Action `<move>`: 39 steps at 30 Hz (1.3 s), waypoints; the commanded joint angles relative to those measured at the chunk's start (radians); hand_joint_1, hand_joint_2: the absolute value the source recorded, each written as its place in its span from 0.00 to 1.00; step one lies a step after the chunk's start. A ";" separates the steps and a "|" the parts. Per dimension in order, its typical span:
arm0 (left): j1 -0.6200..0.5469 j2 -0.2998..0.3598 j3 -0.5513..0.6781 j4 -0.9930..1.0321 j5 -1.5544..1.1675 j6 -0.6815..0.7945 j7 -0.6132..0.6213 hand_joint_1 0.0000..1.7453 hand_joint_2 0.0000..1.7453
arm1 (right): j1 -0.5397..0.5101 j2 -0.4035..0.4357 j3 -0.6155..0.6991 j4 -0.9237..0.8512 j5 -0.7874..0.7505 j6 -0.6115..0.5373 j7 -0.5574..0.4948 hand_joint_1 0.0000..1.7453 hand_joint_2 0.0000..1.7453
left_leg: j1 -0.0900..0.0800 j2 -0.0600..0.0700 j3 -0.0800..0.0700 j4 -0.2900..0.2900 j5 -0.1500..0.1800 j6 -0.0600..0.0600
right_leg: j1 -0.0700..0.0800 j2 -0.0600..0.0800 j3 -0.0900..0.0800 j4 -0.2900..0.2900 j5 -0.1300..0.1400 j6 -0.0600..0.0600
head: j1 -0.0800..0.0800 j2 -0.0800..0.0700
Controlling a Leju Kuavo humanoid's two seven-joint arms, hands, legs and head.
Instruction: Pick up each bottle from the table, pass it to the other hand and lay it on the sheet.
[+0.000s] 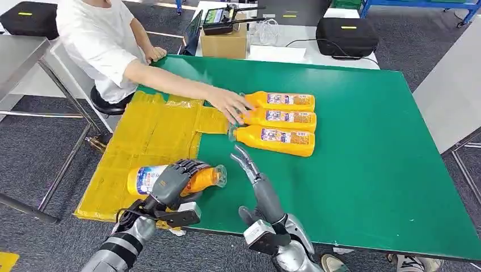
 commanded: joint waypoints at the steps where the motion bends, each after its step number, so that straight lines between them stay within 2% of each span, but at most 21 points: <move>1: -0.107 0.042 -0.107 0.296 -0.013 -0.093 0.008 0.63 1.00 | -0.056 -0.013 0.024 0.079 -0.011 0.000 -0.012 0.00 0.00 | 0.000 0.000 0.004 -0.002 0.001 0.002 | 0.001 0.001 0.004 -0.002 0.001 -0.003 | 0.000 0.000; 2: -0.121 0.047 -0.123 0.319 -0.010 -0.124 0.008 0.15 1.00 | -0.059 -0.013 0.024 0.085 -0.013 -0.004 -0.015 0.00 0.00 | 0.000 0.000 0.006 -0.004 0.001 0.003 | 0.001 0.001 0.005 -0.003 0.001 -0.005 | 0.000 0.000; 3: -0.133 0.051 -0.125 0.339 0.001 -0.168 0.020 0.02 1.00 | -0.061 -0.013 0.022 0.091 -0.014 -0.008 -0.018 0.00 0.00 | 0.000 0.000 0.006 -0.002 0.001 0.002 | 0.000 0.000 0.006 -0.002 0.001 -0.003 | 0.000 0.000; 7: -0.138 0.055 -0.126 0.343 0.008 -0.187 0.021 0.00 1.00 | -0.062 -0.014 0.020 0.094 -0.016 -0.010 -0.019 0.00 0.00 | 0.001 0.002 0.008 -0.003 0.001 0.003 | 0.001 0.001 0.009 -0.002 0.002 -0.005 | 0.000 0.000; 11: -0.156 0.077 -0.095 0.349 0.169 -0.488 0.044 0.00 1.00 | -0.076 -0.011 0.011 0.138 -0.027 -0.033 -0.037 0.00 0.00 | 0.001 0.002 0.013 -0.003 0.001 0.002 | 0.001 0.002 0.013 -0.002 0.001 -0.004 | 0.000 0.000; 14: -0.155 0.113 -0.107 0.332 0.220 -0.570 0.040 0.00 1.00 | -0.090 -0.008 0.010 0.166 -0.033 -0.039 -0.049 0.00 0.00 | 0.000 0.001 0.015 -0.003 0.001 0.002 | 0.000 0.001 0.016 -0.002 0.001 -0.003 | 0.000 0.000; 20: -0.106 0.141 -0.095 0.206 0.323 -0.587 0.011 0.00 1.00 | -0.098 -0.011 0.006 0.173 -0.037 -0.039 -0.060 0.00 0.00 | 0.000 0.003 0.016 -0.004 0.002 0.002 | 0.001 0.003 0.016 -0.003 0.002 -0.005 | 0.000 0.000; 25: -0.106 0.141 -0.095 0.206 0.323 -0.587 0.011 0.00 1.00 | -0.098 -0.011 0.006 0.173 -0.037 -0.039 -0.060 0.00 0.00 | 0.000 0.001 0.016 -0.003 0.001 0.001 | 0.001 0.001 0.016 -0.001 0.001 -0.003 | 0.000 0.000; 26: -0.077 0.121 -0.049 0.147 0.386 -0.551 -0.032 0.00 1.00 | -0.092 -0.012 0.003 0.163 -0.035 -0.041 -0.060 0.00 0.00 | 0.000 0.002 0.016 -0.004 0.001 0.002 | 0.001 0.002 0.016 -0.003 0.001 -0.005 | 0.000 0.000; 28: -0.019 0.049 0.082 0.009 0.536 -0.547 -0.032 0.00 1.00 | -0.071 -0.015 -0.010 0.136 -0.027 -0.059 -0.056 0.00 0.00 | 0.001 0.002 0.015 -0.004 0.002 0.003 | 0.002 0.003 0.015 -0.003 0.002 -0.005 | 0.000 0.000; 29: 0.018 -0.030 0.186 -0.115 0.645 -0.549 0.021 0.00 1.00 | -0.046 -0.018 -0.022 0.101 -0.009 -0.085 -0.050 0.00 0.00 | 0.000 0.000 0.015 -0.003 0.001 0.002 | 0.000 0.001 0.016 -0.002 0.001 -0.004 | 0.001 0.000; 31: 0.052 -0.142 0.302 -0.284 0.839 -0.530 0.117 0.00 1.00 | -0.016 -0.035 -0.026 0.057 0.057 -0.131 -0.004 0.00 0.00 | 0.000 -0.002 0.012 -0.002 0.001 0.004 | 0.001 -0.003 0.014 -0.003 0.001 -0.004 | 0.000 0.000; 32: 0.065 -0.183 0.339 -0.369 0.976 -0.505 0.188 0.00 1.00 | -0.004 -0.057 -0.018 0.040 0.128 -0.176 0.038 0.00 1.00 | 0.001 -0.005 0.010 0.001 0.001 0.002 | 0.001 -0.005 0.011 0.000 -0.001 -0.003 | 0.000 0.000; 34: 0.093 -0.208 0.364 -0.470 1.090 -0.437 0.209 0.00 1.00 | 0.014 -0.095 -0.023 0.027 0.181 -0.193 0.092 0.00 1.00 | 0.001 -0.012 0.005 0.003 0.001 0.005 | 0.002 -0.013 0.010 -0.001 -0.002 -0.004 | 0.000 0.000; 35: 0.112 -0.224 0.390 -0.526 1.159 -0.393 0.195 0.00 1.00 | 0.033 -0.117 -0.037 0.017 0.244 -0.227 0.136 0.00 1.00 | 0.001 -0.010 0.005 0.003 0.001 0.004 | 0.002 -0.010 0.009 -0.002 -0.001 -0.003 | 0.001 0.000; 37: 0.163 -0.230 0.413 -0.633 1.226 -0.361 0.174 0.00 1.00 | 0.085 -0.161 -0.072 -0.022 0.286 -0.241 0.169 0.00 1.00 | 0.000 -0.002 0.007 0.000 0.000 0.003 | 0.001 -0.003 0.009 -0.002 0.000 -0.002 | 0.001 0.000; 39: 0.207 -0.230 0.430 -0.714 1.257 -0.346 0.164 0.00 1.00 | 0.138 -0.193 -0.108 -0.066 0.321 -0.247 0.181 0.00 1.00 | 0.000 -0.001 0.009 -0.001 -0.001 0.003 | 0.001 -0.001 0.011 -0.003 -0.001 -0.003 | 0.000 0.000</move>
